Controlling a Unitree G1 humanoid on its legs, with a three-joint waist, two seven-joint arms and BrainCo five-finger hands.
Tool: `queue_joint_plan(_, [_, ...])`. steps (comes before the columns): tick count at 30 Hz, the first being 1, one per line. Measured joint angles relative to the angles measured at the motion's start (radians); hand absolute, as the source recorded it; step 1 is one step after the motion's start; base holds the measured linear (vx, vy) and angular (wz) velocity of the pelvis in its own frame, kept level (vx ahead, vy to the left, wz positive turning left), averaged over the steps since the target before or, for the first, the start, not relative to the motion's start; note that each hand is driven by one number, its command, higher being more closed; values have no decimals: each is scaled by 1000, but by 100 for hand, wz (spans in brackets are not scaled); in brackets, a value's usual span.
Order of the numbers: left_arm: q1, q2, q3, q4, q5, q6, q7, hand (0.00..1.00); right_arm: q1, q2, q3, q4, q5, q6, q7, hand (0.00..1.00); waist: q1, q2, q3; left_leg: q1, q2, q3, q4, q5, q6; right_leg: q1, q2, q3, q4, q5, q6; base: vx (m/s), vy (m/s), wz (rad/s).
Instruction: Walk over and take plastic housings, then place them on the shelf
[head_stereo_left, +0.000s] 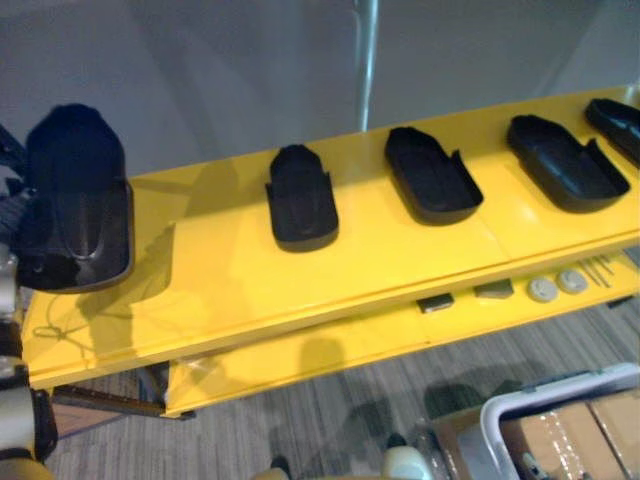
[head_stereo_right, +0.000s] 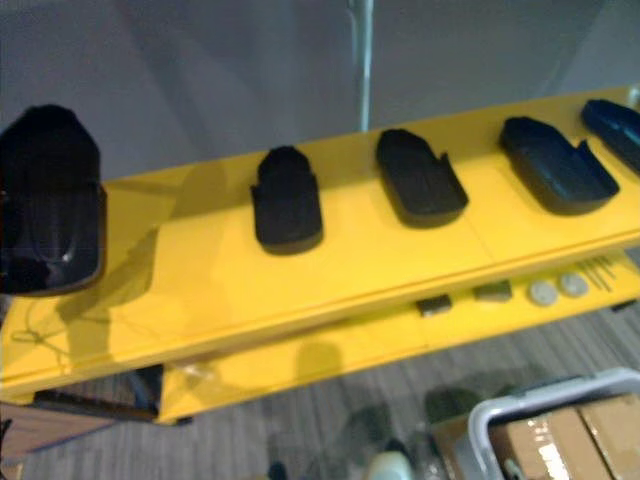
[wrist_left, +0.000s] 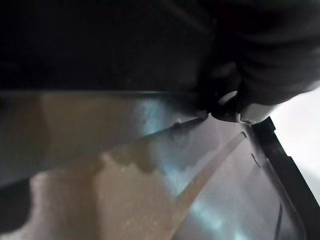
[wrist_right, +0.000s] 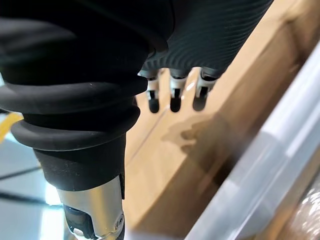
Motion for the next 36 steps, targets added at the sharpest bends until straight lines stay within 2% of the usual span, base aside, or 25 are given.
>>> queue_joint_plan(6, [-29, 0, -35, 12, 5, 64, -59, 100, -9, -1, 44, -2, -4, 1, -2, 0, -25, -11, 27, -21, 6, 36, 36, -11, -6, -9, 0, 9, -5, 6, -3, 23, 8, -3])
queue_joint_plan(10, [-30, -5, -37, 14, 73, 73, -69, 100, -38, -6, 91, -14, -32, 1, -24, 0, -26, -9, 63, -23, 20, 55, 66, -23, -7, -10, 11, 14, -8, 20, -21, 2, -6, -8])
queue_joint_plan(14, [-30, -8, -43, 26, 82, 88, -66, 100, -43, -7, 113, -25, -38, 1, -42, 0, -27, -10, 75, -43, 22, 63, 74, -25, -5, -27, 12, 25, -16, 28, -16, -38, -1, -6])
queue_joint_plan(16, [-32, -9, -49, 62, 83, 106, -53, 100, -41, -12, 117, -26, -38, 1, -46, 0, -34, -10, 75, -54, 26, 66, 92, -34, -2, -27, 15, 29, -17, 28, -16, -24, 2, -6])
queue_joint_plan(21, [-31, -11, -46, 92, 80, 108, 6, 100, -35, -28, 133, -46, -39, 1, -47, 0, -40, -11, 80, -59, 29, 68, 105, -43, 0, -27, 15, 32, -17, 29, -15, -4, 2, -2])
queue_joint_plan(25, [-29, -14, -25, 94, 75, 109, 54, 100, -36, -58, 155, -67, -43, 1, -46, 0, -41, -9, 129, -74, 36, 69, 138, -60, 6, -27, 17, 33, -16, 31, -11, 0, 0, 0])
queue_joint_plan(29, [-26, -49, -12, 97, 66, 108, 94, 100, -34, -73, 155, -77, -44, 12, -45, 0, -43, -9, 135, -106, 37, 70, 154, -62, 8, -54, 17, 34, -15, 32, -9, 20, 0, 1])
queue_joint_plan(35, [-13, -51, -12, 96, 54, 104, 135, 100, -37, -103, 192, -101, -43, 17, -42, 0, -45, -18, 150, -107, 46, 112, 173, -63, 6, -65, 17, 41, -9, 32, -9, 25, 5, -5])
queue_joint_plan(36, [-10, -50, -11, 96, 24, 102, 143, 100, -40, -106, 194, -101, -43, 17, -41, 0, -45, -20, 159, -107, 50, 119, 175, -67, 5, -70, 20, 47, -6, 32, -9, -9, 0, -9])
